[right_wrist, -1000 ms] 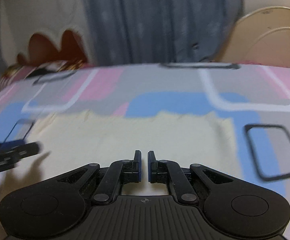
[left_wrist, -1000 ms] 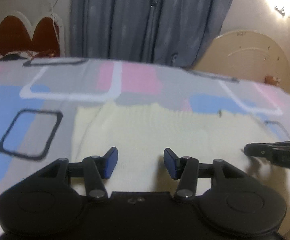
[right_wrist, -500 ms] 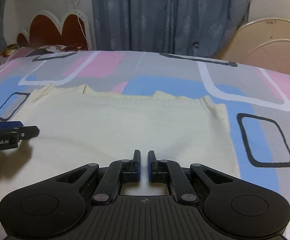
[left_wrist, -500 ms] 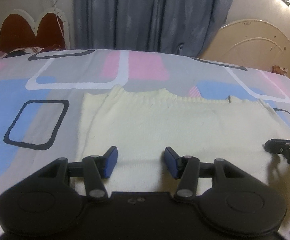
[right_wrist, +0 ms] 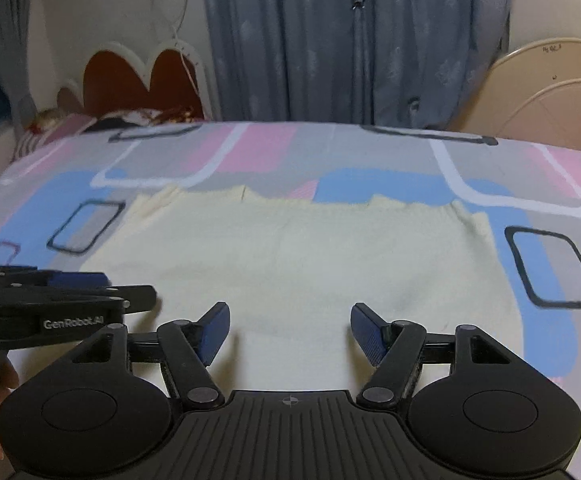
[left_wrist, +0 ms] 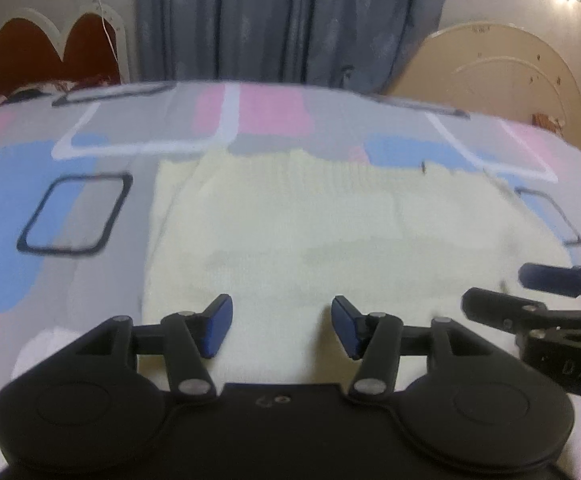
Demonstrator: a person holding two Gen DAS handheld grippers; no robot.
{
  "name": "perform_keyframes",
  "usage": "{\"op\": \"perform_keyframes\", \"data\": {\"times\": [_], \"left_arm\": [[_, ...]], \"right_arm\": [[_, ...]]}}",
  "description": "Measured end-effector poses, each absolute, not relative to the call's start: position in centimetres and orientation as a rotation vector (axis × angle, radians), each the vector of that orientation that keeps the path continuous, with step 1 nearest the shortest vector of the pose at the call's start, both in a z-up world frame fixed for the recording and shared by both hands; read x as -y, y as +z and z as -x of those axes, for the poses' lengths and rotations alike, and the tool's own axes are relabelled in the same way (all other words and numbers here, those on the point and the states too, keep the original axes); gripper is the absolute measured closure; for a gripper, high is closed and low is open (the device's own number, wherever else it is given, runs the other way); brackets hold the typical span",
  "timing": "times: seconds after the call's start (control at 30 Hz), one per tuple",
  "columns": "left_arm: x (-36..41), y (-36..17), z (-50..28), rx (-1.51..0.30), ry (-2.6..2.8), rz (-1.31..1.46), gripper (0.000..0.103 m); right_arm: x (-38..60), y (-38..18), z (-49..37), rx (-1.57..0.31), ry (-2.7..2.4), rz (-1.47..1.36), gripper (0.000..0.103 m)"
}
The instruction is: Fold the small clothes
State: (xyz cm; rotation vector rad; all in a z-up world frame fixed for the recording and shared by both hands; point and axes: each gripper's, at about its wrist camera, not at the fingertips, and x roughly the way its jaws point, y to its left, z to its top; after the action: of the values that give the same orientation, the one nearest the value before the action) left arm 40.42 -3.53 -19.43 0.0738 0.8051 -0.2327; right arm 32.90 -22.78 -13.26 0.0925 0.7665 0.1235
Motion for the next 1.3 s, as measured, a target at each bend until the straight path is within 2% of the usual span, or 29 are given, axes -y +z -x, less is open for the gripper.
{"op": "perform_keyframes", "data": {"times": [0.23,0.57,1.0,1.13,1.3], "left_arm": [[2.3,-20.5,-39.4,-0.791,-0.258,-0.106,0.049],[-0.1,-20.6,-37.5,-0.772,-0.275,-0.138,0.046],[-0.8,-19.7,-36.2,-0.789,-0.252,-0.143,0.041],[-0.9,-19.0,-35.5,-0.801,-0.238,-0.087,0.033],[-0.9,-19.3,-35.0,-0.838,-0.192,-0.016,0.033]], "right_arm": [[24.3,-16.2,-31.2,-0.857,-0.005,-0.049,0.036],[28.2,-16.7,-27.7,-0.867,-0.166,-0.083,0.036],[23.8,-12.8,-27.5,-0.801,-0.093,-0.117,0.036],[21.6,-12.8,-29.0,-0.798,-0.023,-0.092,0.036],[21.0,-14.2,-30.5,-0.829,0.024,-0.096,0.036]]}}
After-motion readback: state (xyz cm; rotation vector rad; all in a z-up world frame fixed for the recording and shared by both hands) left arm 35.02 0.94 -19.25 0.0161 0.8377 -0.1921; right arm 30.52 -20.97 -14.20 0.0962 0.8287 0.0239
